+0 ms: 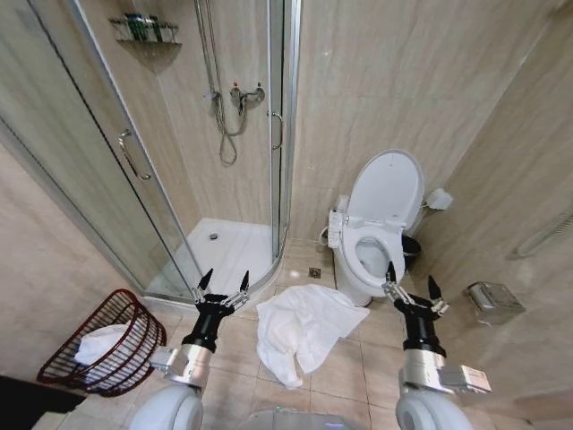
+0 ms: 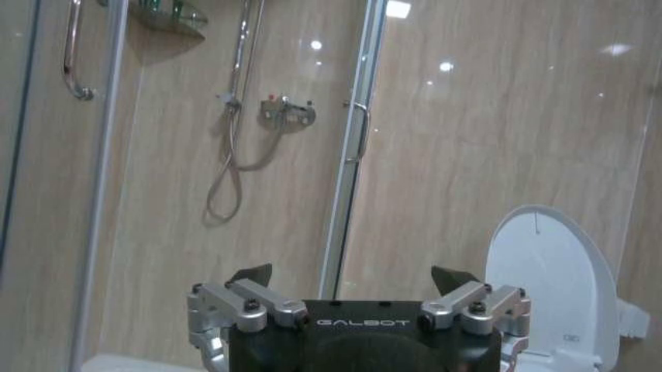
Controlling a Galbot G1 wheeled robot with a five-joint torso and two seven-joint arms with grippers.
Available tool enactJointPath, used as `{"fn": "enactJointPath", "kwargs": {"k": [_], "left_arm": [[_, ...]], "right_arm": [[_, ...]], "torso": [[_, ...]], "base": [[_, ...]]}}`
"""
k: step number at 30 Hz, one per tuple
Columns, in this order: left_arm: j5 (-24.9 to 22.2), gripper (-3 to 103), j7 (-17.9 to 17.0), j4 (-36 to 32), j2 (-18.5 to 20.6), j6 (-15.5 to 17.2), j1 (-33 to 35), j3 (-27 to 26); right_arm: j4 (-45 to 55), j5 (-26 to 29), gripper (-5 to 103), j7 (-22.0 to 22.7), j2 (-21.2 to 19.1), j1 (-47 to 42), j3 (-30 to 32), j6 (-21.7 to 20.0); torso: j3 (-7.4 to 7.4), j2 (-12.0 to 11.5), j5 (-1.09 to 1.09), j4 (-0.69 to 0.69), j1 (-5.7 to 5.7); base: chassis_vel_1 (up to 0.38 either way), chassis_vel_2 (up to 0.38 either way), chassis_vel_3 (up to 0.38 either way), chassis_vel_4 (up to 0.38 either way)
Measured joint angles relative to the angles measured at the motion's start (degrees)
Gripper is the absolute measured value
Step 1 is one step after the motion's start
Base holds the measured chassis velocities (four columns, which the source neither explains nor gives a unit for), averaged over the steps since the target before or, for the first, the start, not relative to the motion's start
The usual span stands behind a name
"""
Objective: Discard the used towel into the hamper.
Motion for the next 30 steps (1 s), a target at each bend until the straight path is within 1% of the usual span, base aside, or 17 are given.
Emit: {"fn": "enactJointPath", "kwargs": {"k": [1, 2, 5, 6, 8, 20, 22, 23, 25, 30], "left_arm": [[0.00, 100, 0.00, 0.00, 0.00, 0.00, 0.00, 0.00], [0.00, 100, 0.00, 0.00, 0.00, 0.00, 0.00, 0.00], [0.00, 100, 0.00, 0.00, 0.00, 0.00, 0.00, 0.00], [0.00, 100, 0.00, 0.00, 0.00, 0.00, 0.00, 0.00], [0.00, 100, 0.00, 0.00, 0.00, 0.00, 0.00, 0.00], [0.00, 100, 0.00, 0.00, 0.00, 0.00, 0.00, 0.00], [0.00, 100, 0.00, 0.00, 0.00, 0.00, 0.00, 0.00], [0.00, 100, 0.00, 0.00, 0.00, 0.00, 0.00, 0.00], [0.00, 100, 0.00, 0.00, 0.00, 0.00, 0.00, 0.00], [0.00, 100, 0.00, 0.00, 0.00, 0.00, 0.00, 0.00]], "right_arm": [[-0.19, 0.08, 100, -1.23, 0.00, -0.25, 0.00, 0.34], [-0.19, 0.08, 100, -1.23, 0.00, -0.25, 0.00, 0.34], [-0.27, 0.27, 100, -3.82, 0.00, -0.62, -0.19, 0.86], [-0.27, 0.27, 100, -3.82, 0.00, -0.62, -0.19, 0.86], [-0.43, 0.26, 100, -4.37, 0.00, -0.56, -0.20, 1.13], [-1.26, 0.09, 100, -4.78, 0.00, -0.29, -0.28, 2.01], [-1.20, -1.34, 100, -3.53, 0.00, -0.30, -0.28, 1.23], [-1.20, -1.34, 100, -3.53, 0.00, -0.30, -0.28, 1.23], [-1.15, -3.35, 100, -3.01, 0.00, -0.67, -0.11, 0.62], [-1.23, -3.97, 100, -2.89, 0.00, -0.94, -0.33, 0.47]], "torso": [[-0.16, -0.31, 0.00, 0.00, -0.14], [-0.16, -0.31, 0.00, 0.00, -0.14], [-0.76, -1.44, 0.00, 0.00, -0.69], [-0.76, -1.44, 0.00, 0.00, -0.69], [-1.20, -2.19, 0.00, 0.00, -1.00], [-2.92, -5.37, 0.00, 0.00, -2.44], [-3.33, -6.08, 0.00, -0.01, -2.75], [-3.33, -6.08, 0.00, -0.01, -2.75], [-3.71, -6.79, 0.00, -0.02, -3.08], [-4.19, -7.68, 0.00, -0.01, -3.50]], "base": [[0.000, 0.000, 0.000, 0.000], [0.000, 0.000, 0.000, 0.000], [0.000, 0.000, 0.000, 0.000], [0.000, 0.000, 0.000, 0.000], [0.000, 0.000, 0.000, 0.000], [-0.018, -0.021, -0.023, -0.026], [-0.055, -0.060, -0.072, -0.066], [-0.055, -0.063, -0.066, -0.066], [-0.041, -0.054, -0.065, -0.065], [0.000, 0.000, 0.000, 0.000]]}}
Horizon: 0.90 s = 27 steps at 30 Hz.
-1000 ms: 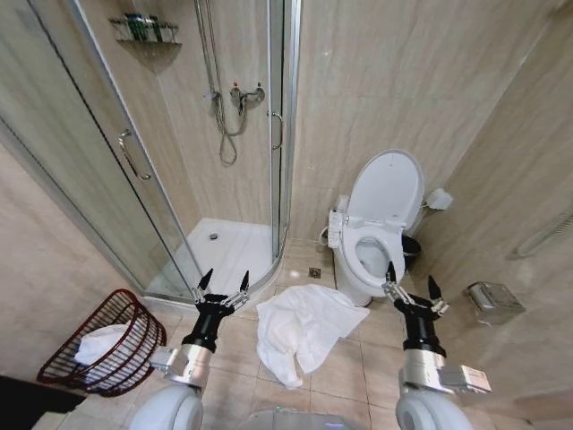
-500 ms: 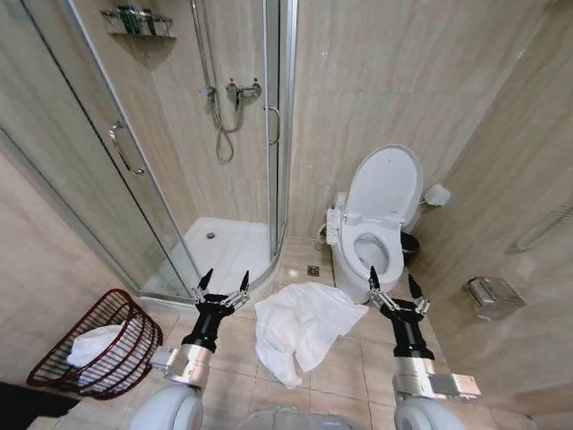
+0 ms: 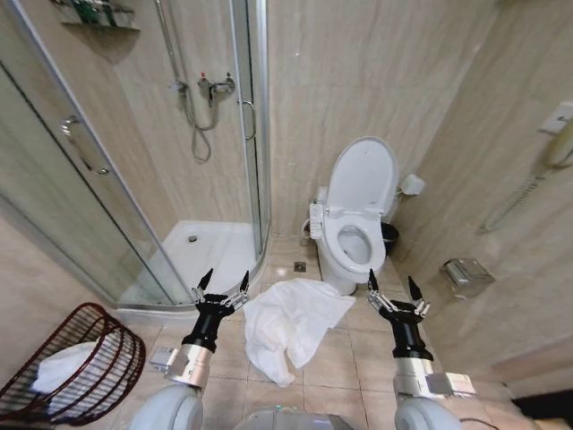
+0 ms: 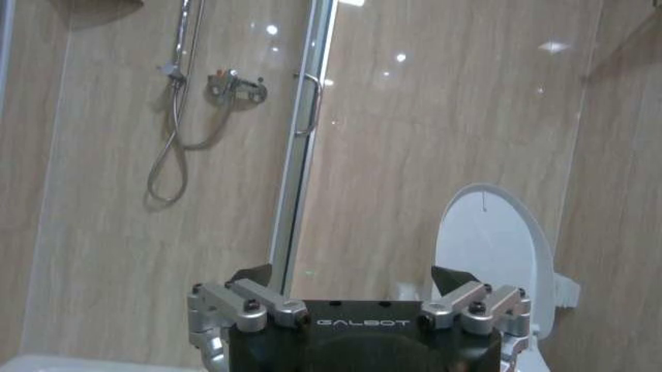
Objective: Discard the used towel into the hamper.
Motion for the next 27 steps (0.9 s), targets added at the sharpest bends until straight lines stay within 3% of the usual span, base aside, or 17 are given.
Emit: {"fn": "enactJointPath", "kwargs": {"k": [7, 10, 13, 15, 19, 21, 23, 27], "left_arm": [[0.00, 100, 0.00, 0.00, 0.00, 0.00, 0.00, 0.00], [0.00, 100, 0.00, 0.00, 0.00, 0.00, 0.00, 0.00], [0.00, 100, 0.00, 0.00, 0.00, 0.00, 0.00, 0.00], [0.00, 100, 0.00, 0.00, 0.00, 0.00, 0.00, 0.00], [0.00, 100, 0.00, 0.00, 0.00, 0.00, 0.00, 0.00], [0.00, 100, 0.00, 0.00, 0.00, 0.00, 0.00, 0.00], [0.00, 100, 0.00, 0.00, 0.00, 0.00, 0.00, 0.00], [0.00, 100, 0.00, 0.00, 0.00, 0.00, 0.00, 0.00]], "right_arm": [[-3.84, 1.40, 100, -1.32, 0.00, 1.75, 0.42, -1.22], [-7.05, 6.17, 100, -0.70, -0.04, 3.02, -0.09, -3.73], [-8.52, 14.54, 100, 1.02, -0.75, 3.71, -1.72, -9.21], [-9.10, 15.59, 100, 0.89, -1.05, 3.83, -2.20, -10.06], [-11.55, 16.08, 100, 0.17, -2.02, 4.68, -4.34, -10.70], [-13.83, 16.84, 100, -3.42, -2.50, 6.05, -4.50, -11.55], [-14.78, 16.83, 100, -4.26, -2.79, 6.81, -4.50, -11.94], [-18.67, 13.53, 100, -4.67, -4.15, 10.39, -5.41, -12.63]], "torso": [[-0.90, -1.64, 0.00, -0.01, -0.72], [-1.31, -2.41, 0.01, 0.00, -1.06], [-1.79, -3.37, 0.00, 0.00, -1.55], [-1.95, -3.69, 0.00, -0.01, -1.69], [-2.61, -4.78, 0.00, -0.01, -2.14], [-2.99, -5.45, 0.00, -0.01, -2.43], [-3.13, -5.70, 0.00, -0.01, -2.54], [-3.76, -6.82, 0.00, 0.00, -3.01]], "base": [[0.000, 0.000, 0.000, 0.000], [0.000, 0.000, 0.000, 0.000], [0.000, 0.000, 0.000, 0.000], [0.000, 0.000, 0.000, 0.000], [0.000, 0.000, 0.000, 0.000], [0.000, 0.000, 0.000, 0.000], [0.000, 0.000, 0.000, 0.000], [0.000, 0.000, 0.000, 0.000]]}}
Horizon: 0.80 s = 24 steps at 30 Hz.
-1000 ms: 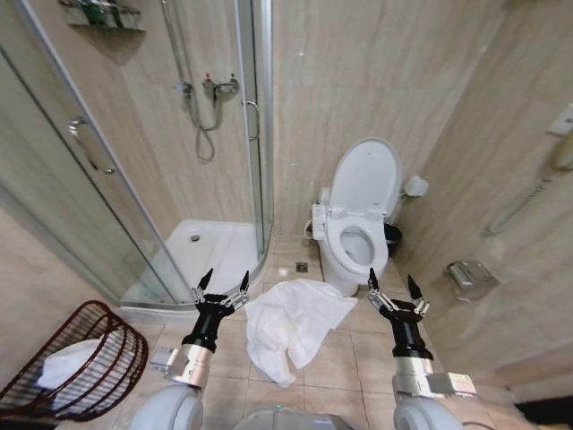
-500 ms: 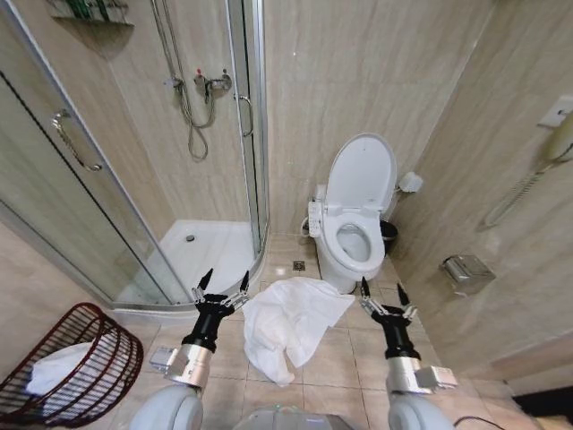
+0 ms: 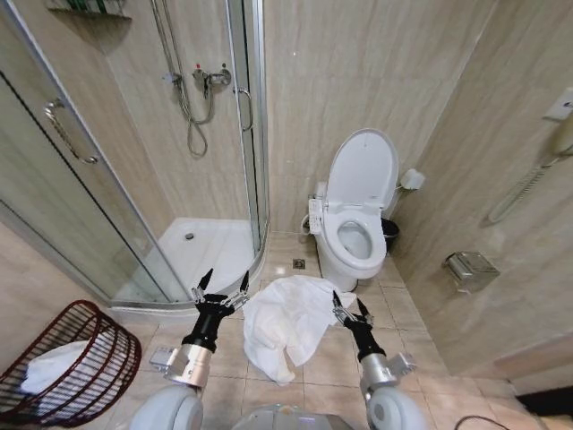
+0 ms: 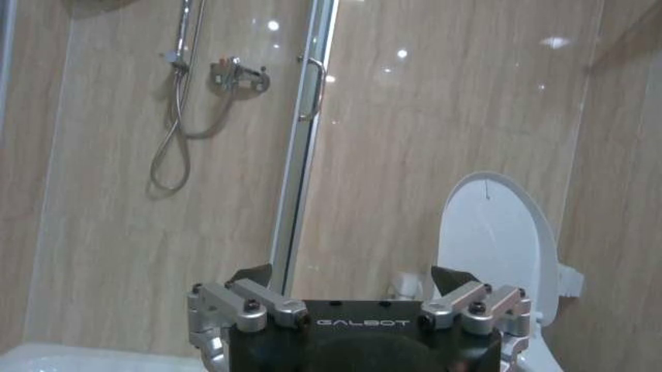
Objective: Discard the used towel into the hamper.
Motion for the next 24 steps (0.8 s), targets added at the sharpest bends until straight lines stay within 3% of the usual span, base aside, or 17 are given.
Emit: {"fn": "enactJointPath", "kwargs": {"k": [9, 17, 24], "left_arm": [[0.00, 100, 0.00, 0.00, 0.00, 0.00, 0.00, 0.00], [0.00, 100, 0.00, 0.00, 0.00, 0.00, 0.00, 0.00], [0.00, 100, 0.00, 0.00, 0.00, 0.00, 0.00, 0.00]], "right_arm": [[-9.31, -6.13, 100, 0.93, -4.43, 4.84, -6.13, 1.37], [-14.92, -7.03, 100, 1.15, -4.26, 6.66, -7.75, 3.24], [-18.33, -3.60, 100, 1.16, -5.76, 6.55, -8.65, 2.69]], "torso": [[-1.42, -2.57, 0.00, -0.01, -1.15], [-2.46, -4.43, -0.01, 0.00, -1.97], [-3.59, -6.38, 0.00, -0.01, -2.80]], "base": [[0.000, 0.000, 0.000, 0.000], [0.000, 0.000, 0.000, 0.000], [0.000, 0.000, 0.000, 0.000]]}}
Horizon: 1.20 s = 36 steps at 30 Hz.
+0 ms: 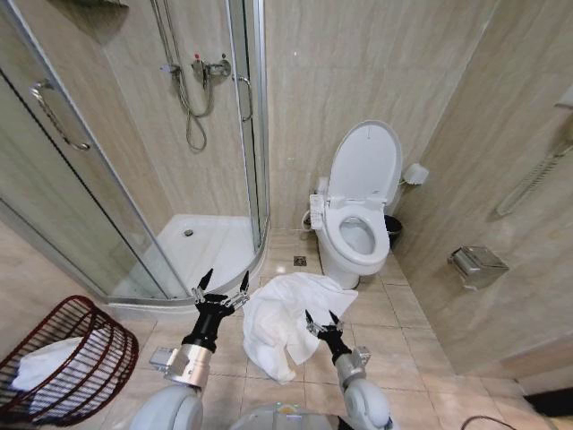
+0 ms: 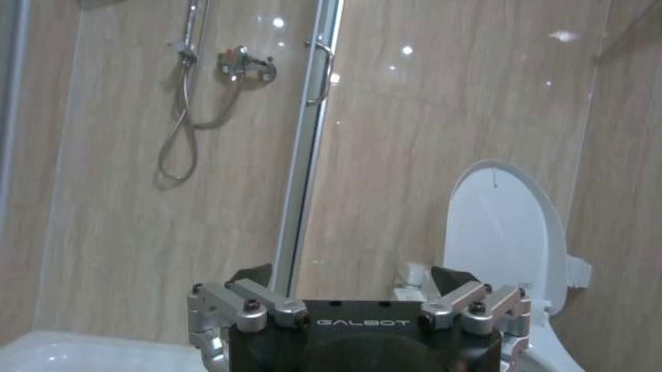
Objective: Discard the used towel into the hamper.
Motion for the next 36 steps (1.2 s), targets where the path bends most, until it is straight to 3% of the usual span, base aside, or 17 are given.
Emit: {"fn": "enactJointPath", "kwargs": {"k": [13, 24, 36], "left_arm": [[0.00, 100, 0.00, 0.00, 0.00, 0.00, 0.00, 0.00], [0.00, 100, 0.00, 0.00, 0.00, 0.00, 0.00, 0.00], [0.00, 100, 0.00, 0.00, 0.00, 0.00, 0.00, 0.00]], "right_arm": [[-8.31, 2.66, 100, -0.14, -1.63, 5.05, 2.67, -1.23], [-20.93, -7.31, 100, -3.27, -2.31, 11.62, 1.69, 2.04], [-25.95, -7.38, 100, -4.25, -1.80, 14.99, -0.02, 3.85]], "torso": [[-1.41, -2.48, 0.00, 0.02, -1.08], [-3.10, -5.46, 0.00, 0.01, -2.33], [-4.47, -7.85, 0.00, 0.01, -3.36]], "base": [[0.000, 0.000, 0.000, 0.000], [0.000, 0.000, 0.000, 0.000], [0.010, 0.010, 0.015, 0.011]]}}
